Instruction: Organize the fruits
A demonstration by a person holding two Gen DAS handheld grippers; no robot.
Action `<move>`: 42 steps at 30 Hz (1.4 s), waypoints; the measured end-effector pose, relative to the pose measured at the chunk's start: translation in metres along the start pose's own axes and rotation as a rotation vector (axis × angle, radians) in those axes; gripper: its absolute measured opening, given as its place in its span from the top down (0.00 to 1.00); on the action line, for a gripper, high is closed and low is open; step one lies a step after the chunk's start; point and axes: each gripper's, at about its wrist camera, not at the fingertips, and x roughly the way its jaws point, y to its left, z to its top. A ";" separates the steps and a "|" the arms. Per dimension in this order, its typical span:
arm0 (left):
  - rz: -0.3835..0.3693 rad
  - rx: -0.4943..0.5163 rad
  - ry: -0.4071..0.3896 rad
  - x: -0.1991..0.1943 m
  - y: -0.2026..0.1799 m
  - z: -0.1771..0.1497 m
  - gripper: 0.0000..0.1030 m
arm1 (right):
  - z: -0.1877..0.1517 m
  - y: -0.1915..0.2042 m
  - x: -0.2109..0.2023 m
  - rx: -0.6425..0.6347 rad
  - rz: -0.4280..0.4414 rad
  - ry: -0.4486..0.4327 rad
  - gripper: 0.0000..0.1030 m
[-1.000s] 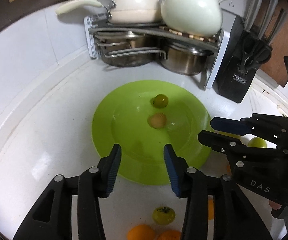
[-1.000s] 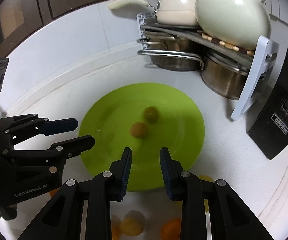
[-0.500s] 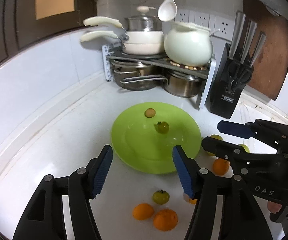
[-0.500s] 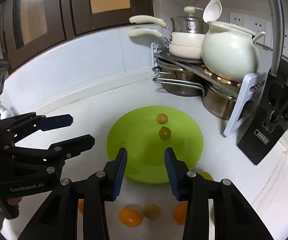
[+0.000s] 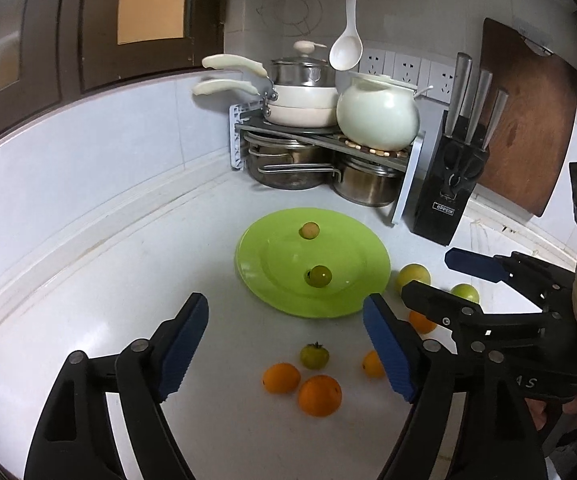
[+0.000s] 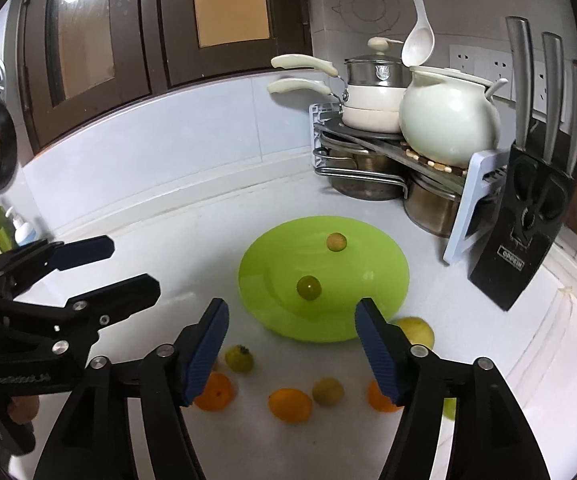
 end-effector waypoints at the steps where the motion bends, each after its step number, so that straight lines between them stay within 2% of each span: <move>1: 0.004 0.000 -0.005 -0.002 -0.001 -0.003 0.21 | -0.003 0.001 -0.001 -0.001 0.001 0.003 0.35; 10: 0.012 -0.002 -0.012 -0.011 -0.008 -0.035 0.19 | -0.028 0.003 -0.010 -0.035 -0.030 0.016 0.35; 19: 0.049 0.056 0.003 -0.001 -0.018 -0.064 0.20 | -0.047 0.008 -0.009 -0.106 -0.038 0.027 0.35; 31: 0.022 0.069 0.100 0.032 -0.029 -0.085 0.40 | -0.064 0.011 0.023 -0.234 -0.006 0.102 0.37; 39: 0.009 0.077 0.142 0.049 -0.031 -0.090 0.50 | -0.074 0.013 0.043 -0.288 0.036 0.160 0.53; 42: -0.009 0.059 0.154 0.054 -0.029 -0.090 0.50 | -0.076 0.015 0.048 -0.315 0.034 0.167 0.54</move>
